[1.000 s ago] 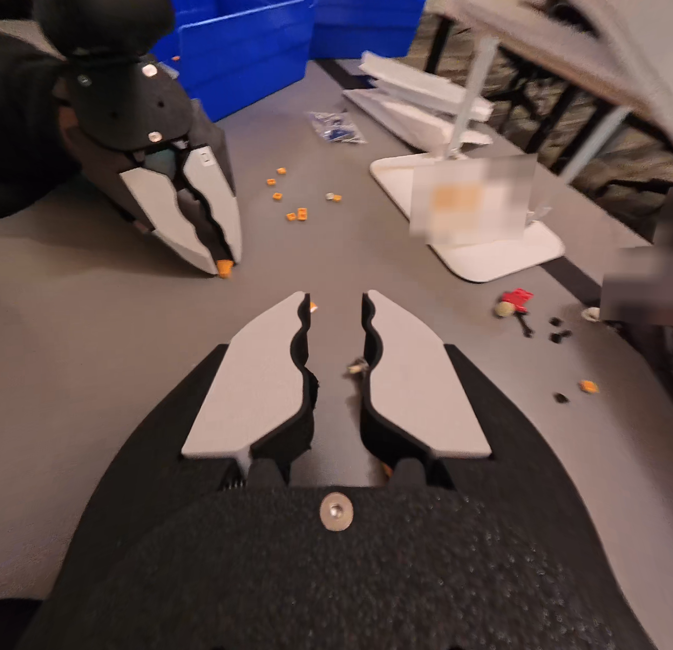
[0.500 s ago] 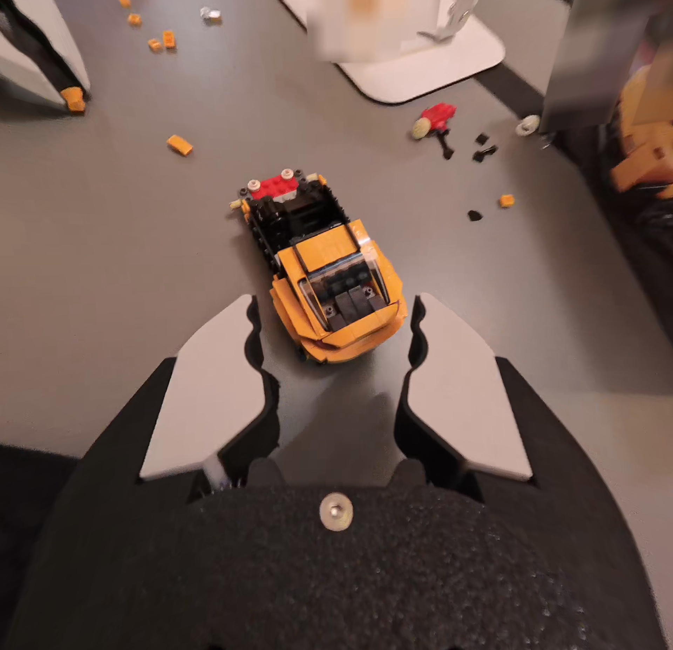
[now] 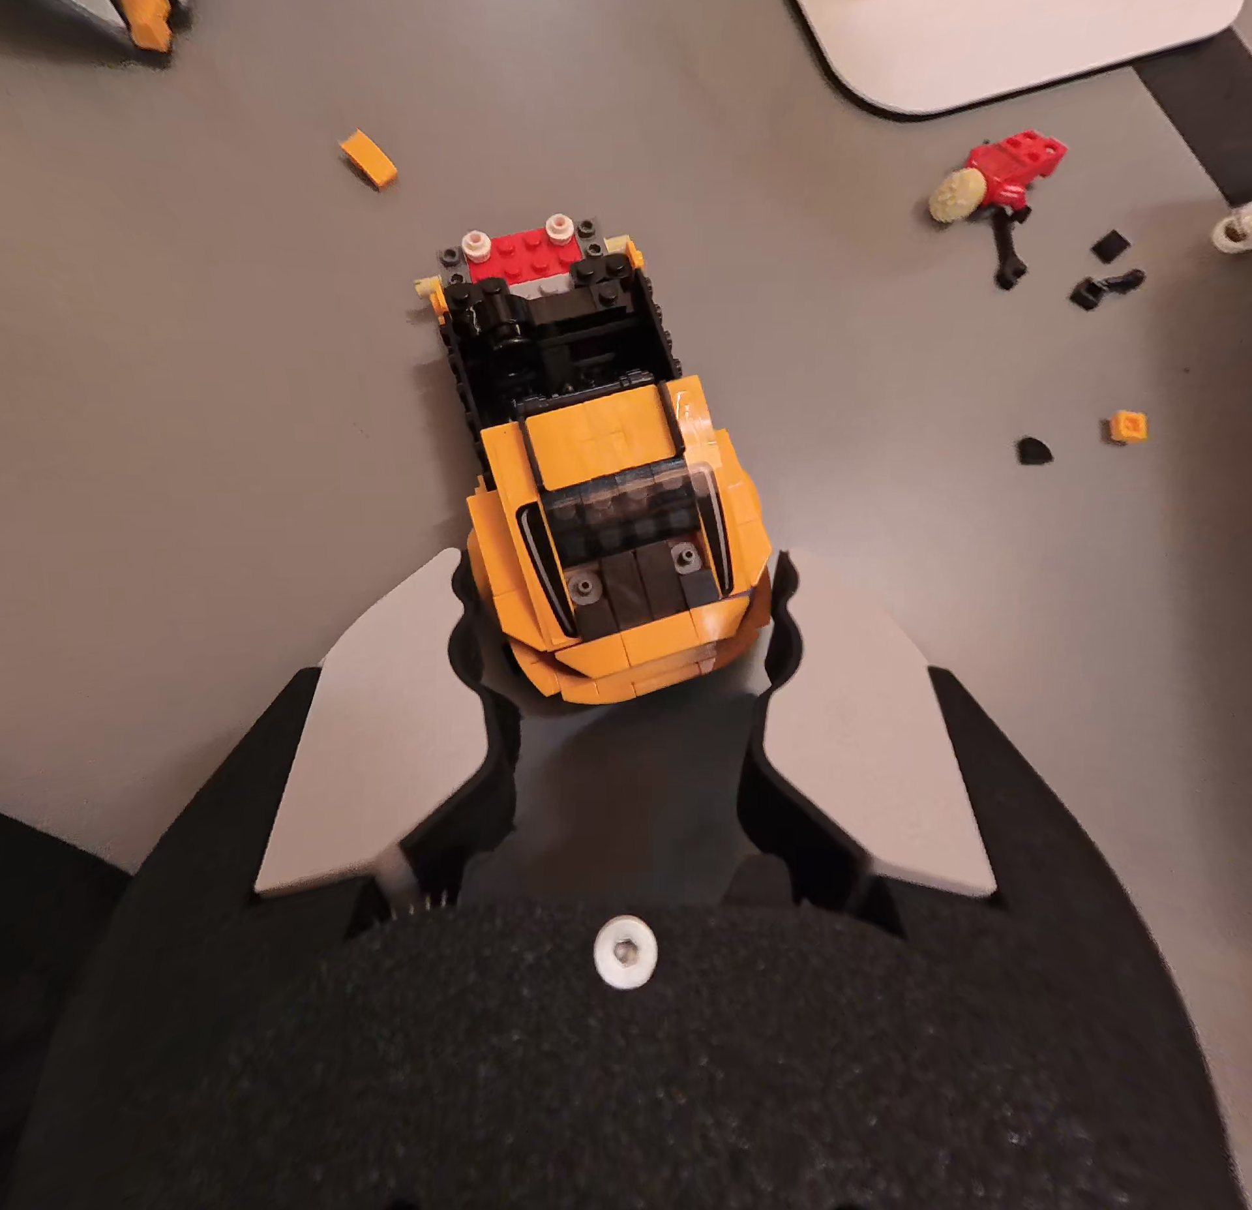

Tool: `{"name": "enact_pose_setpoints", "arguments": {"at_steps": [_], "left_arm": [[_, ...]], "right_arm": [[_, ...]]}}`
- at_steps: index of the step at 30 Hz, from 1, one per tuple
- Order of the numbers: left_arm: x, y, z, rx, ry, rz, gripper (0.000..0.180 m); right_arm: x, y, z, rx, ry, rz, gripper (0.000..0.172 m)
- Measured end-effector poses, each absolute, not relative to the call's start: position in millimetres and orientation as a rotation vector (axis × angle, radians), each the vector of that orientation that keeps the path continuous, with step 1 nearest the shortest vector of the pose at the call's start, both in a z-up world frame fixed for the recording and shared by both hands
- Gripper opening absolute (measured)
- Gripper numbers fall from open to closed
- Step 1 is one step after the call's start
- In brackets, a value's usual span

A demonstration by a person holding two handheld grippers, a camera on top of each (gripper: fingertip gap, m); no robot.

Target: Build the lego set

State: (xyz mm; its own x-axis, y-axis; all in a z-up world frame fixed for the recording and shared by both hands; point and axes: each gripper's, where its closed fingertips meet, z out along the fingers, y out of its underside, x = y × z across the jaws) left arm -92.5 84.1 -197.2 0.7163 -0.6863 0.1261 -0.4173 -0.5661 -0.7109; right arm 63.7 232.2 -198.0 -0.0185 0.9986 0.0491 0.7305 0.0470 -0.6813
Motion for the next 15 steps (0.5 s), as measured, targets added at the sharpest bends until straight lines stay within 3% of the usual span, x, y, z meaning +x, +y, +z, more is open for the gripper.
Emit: {"name": "enact_pose_setpoints", "arguments": {"at_steps": [15], "left_arm": [[-94, 90, -175, -2.149, 0.774, -0.542, 0.014]], "right_arm": [[10, 152, -187, -1.675, -1.927, 0.823, 0.083]]}}
